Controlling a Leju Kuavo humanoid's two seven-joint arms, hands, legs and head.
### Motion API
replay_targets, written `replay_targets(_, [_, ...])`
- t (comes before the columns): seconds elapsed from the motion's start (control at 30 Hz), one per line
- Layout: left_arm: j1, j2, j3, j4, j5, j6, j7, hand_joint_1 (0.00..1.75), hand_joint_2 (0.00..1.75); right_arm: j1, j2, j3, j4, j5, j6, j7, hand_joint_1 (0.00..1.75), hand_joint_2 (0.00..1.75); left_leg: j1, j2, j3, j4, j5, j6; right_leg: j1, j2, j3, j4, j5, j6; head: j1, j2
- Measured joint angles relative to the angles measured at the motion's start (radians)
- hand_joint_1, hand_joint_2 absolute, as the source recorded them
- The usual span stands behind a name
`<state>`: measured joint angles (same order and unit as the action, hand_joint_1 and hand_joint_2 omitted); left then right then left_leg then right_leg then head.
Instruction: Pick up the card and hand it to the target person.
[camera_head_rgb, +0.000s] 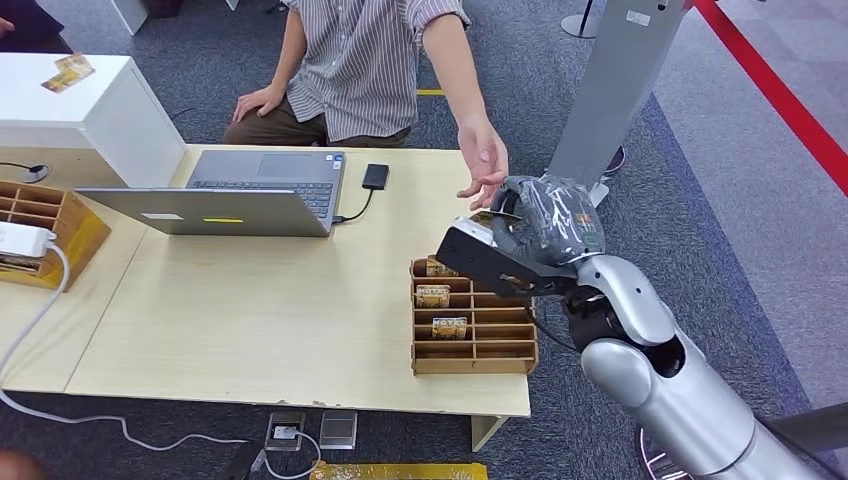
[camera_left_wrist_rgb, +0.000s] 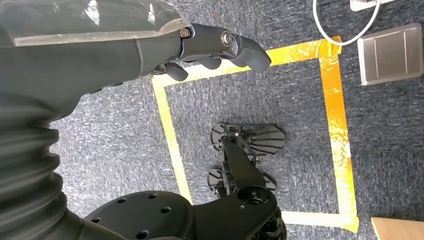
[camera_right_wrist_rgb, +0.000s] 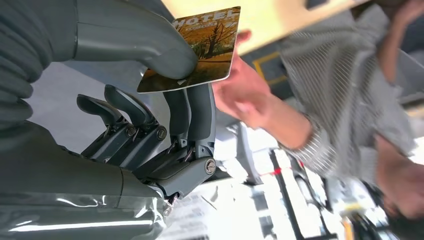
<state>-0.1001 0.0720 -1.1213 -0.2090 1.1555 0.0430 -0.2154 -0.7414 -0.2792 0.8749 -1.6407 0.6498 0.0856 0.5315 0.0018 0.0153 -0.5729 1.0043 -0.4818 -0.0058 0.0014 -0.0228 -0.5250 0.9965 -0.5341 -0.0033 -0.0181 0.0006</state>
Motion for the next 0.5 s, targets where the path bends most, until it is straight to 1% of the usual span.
replay_targets(0.13, [-0.002, -0.001, -0.001, 0.0, -0.008, -0.005, -0.005, 0.0, 1.75, 0.018, 0.037, -0.001, 0.065, 0.039, -0.185, -0.162, 1.75, 1.75, 0.0, 0.0, 0.0, 0.0, 0.0, 0.0, 0.0, 0.0, 0.0, 0.0, 0.0, 0.0, 0.0, 0.0])
replay_targets(0.23, [-0.004, -0.003, -0.008, 0.0, -0.01, -0.009, -0.012, 0.0, 1.75, 0.038, 0.067, -0.006, 0.127, 0.015, -0.302, -0.282, 1.75, 1.75, 0.0, 0.0, 0.0, 0.0, 0.0, 0.0, 0.0, 0.0, 0.0, 0.0, 0.0, 0.0, 0.0, 0.0])
replay_targets(0.3, [-0.004, -0.004, -0.014, 0.0, -0.012, -0.01, -0.019, 0.0, 1.75, 0.051, 0.084, -0.011, 0.162, -0.017, -0.358, -0.348, 1.75, 1.75, 0.0, 0.0, 0.0, 0.0, 0.0, 0.0, 0.0, 0.0, 0.0, 0.0, 0.0, 0.0, 0.0, 0.0])
replay_targets(0.37, [-0.004, -0.004, -0.016, 0.0, -0.012, -0.01, -0.022, 0.0, 1.75, 0.061, 0.096, -0.016, 0.187, -0.035, -0.394, -0.38, 1.75, 1.75, 0.0, 0.0, 0.0, 0.0, 0.0, 0.0, 0.0, 0.0, 0.0, 0.0, 0.0, 0.0, 0.0, 0.0])
replay_targets(0.5, [-0.004, -0.004, -0.017, 0.0, -0.015, -0.01, -0.025, 0.0, 1.75, 0.07, 0.112, -0.022, 0.226, -0.067, -0.427, -0.402, 1.75, 1.75, 0.0, 0.0, 0.0, 0.0, 0.0, 0.0, 0.0, 0.0, 0.0, 0.0, 0.0, 0.0, 0.0, 0.0])
